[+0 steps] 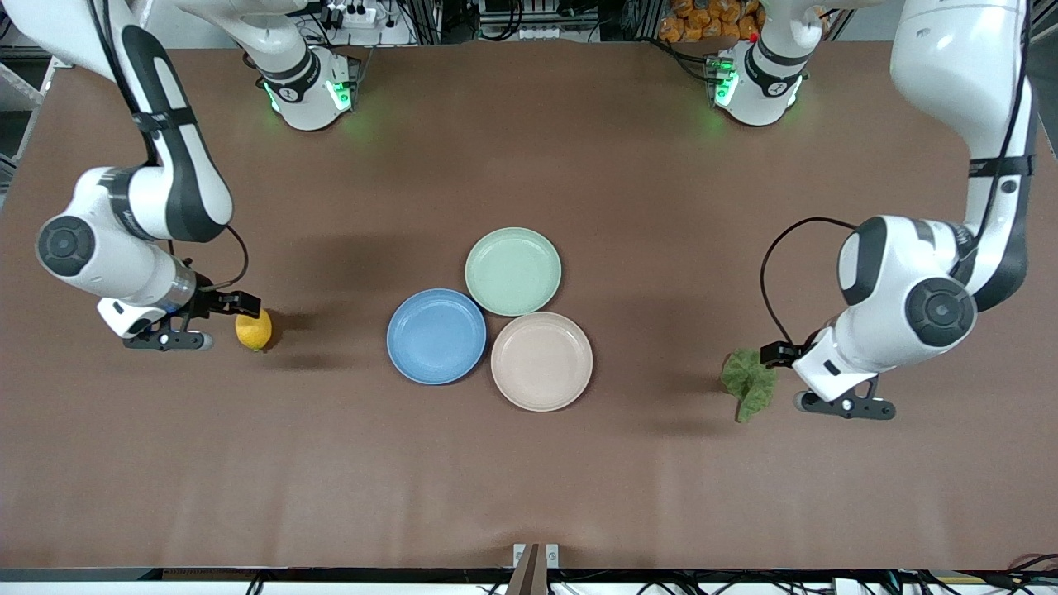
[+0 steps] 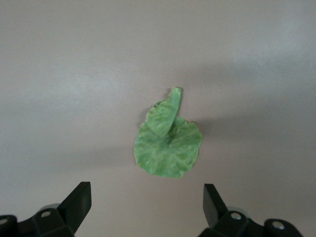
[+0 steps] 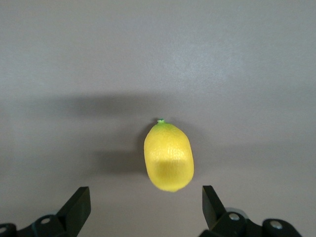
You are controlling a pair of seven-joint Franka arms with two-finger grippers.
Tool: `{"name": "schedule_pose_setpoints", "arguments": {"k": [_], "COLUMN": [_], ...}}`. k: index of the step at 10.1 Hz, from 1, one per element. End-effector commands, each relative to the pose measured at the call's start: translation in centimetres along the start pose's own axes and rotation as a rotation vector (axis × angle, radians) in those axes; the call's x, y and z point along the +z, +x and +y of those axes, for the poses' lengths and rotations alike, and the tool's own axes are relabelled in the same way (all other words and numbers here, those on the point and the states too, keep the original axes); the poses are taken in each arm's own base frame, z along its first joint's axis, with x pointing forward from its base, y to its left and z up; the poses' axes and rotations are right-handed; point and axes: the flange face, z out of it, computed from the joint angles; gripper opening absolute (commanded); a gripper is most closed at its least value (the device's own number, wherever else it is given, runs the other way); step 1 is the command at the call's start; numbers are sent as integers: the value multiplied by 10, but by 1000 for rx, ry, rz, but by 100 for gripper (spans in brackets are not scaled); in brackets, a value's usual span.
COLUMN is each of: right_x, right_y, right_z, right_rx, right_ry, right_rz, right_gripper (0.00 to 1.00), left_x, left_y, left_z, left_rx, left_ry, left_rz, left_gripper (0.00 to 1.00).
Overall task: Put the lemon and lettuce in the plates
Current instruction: 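Close the right gripper on the lemon while the left gripper grasps the lettuce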
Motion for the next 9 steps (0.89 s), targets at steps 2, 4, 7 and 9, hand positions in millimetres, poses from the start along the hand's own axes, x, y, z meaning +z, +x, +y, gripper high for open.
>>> {"name": "schedule_pose_setpoints", "arguments": {"k": [2, 4, 7, 9], "right_x": [34, 52, 88, 106], "right_y": [-9, -7, -4, -5], "right_z": [2, 3, 9, 15], "right_rx": [-12, -20, -38, -31], "right_ry": [-11, -16, -34, -40], "right_rz": [28, 34, 43, 39], "right_gripper": [100, 100, 100, 100], "left_x": [52, 77, 99, 111], "left_y": [11, 13, 16, 18], "left_z": [2, -2, 12, 22], "left_rx": [126, 170, 175, 189], "left_ry": [12, 0, -6, -5], "left_rz": [0, -10, 3, 32], "left_gripper": [100, 100, 100, 100]}}
